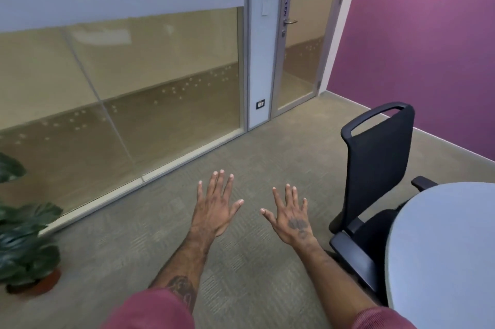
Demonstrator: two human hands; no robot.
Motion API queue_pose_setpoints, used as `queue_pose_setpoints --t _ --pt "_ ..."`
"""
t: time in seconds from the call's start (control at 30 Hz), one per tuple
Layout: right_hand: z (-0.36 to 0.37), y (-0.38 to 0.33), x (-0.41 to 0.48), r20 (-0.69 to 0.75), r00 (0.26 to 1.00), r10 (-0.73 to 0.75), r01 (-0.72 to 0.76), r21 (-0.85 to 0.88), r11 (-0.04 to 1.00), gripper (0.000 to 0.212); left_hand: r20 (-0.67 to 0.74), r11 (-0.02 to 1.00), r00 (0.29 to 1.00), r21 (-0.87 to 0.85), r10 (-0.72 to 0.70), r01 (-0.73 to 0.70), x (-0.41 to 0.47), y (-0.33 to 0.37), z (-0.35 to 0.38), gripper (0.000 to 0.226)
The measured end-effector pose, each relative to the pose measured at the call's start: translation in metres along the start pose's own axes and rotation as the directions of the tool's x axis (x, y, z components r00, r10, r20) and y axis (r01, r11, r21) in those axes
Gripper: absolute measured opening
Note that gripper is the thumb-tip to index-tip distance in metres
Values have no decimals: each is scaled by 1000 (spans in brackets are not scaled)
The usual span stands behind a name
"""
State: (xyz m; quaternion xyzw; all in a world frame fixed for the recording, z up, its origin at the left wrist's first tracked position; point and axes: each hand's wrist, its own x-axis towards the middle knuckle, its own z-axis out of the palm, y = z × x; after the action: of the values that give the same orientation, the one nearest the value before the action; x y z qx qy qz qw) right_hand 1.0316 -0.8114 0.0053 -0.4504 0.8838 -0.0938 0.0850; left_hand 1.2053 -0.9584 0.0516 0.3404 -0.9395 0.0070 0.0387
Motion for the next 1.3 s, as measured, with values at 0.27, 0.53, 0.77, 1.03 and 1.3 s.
queue_pose_setpoints --t 0.27,0.53,0.77,1.03,1.3 --pt "-10 15 129 -10 993 119 -118 56 991 85 21 995 995 -14 97 -97 154 -26 12 77" --pt "-20 58 273 -21 986 167 -166 55 985 85 39 989 988 -26 150 -149 304 -13 40 77" --pt "-41 109 392 -6 982 190 -190 60 980 84 51 987 987 -59 155 -152 442 12 52 77" --pt "-70 165 495 -57 964 259 -255 56 965 82 34 968 967 -35 251 -250 575 47 64 85" --pt "-93 244 626 -106 911 399 -391 84 916 84 26 926 926 -39 377 -376 757 88 78 80"
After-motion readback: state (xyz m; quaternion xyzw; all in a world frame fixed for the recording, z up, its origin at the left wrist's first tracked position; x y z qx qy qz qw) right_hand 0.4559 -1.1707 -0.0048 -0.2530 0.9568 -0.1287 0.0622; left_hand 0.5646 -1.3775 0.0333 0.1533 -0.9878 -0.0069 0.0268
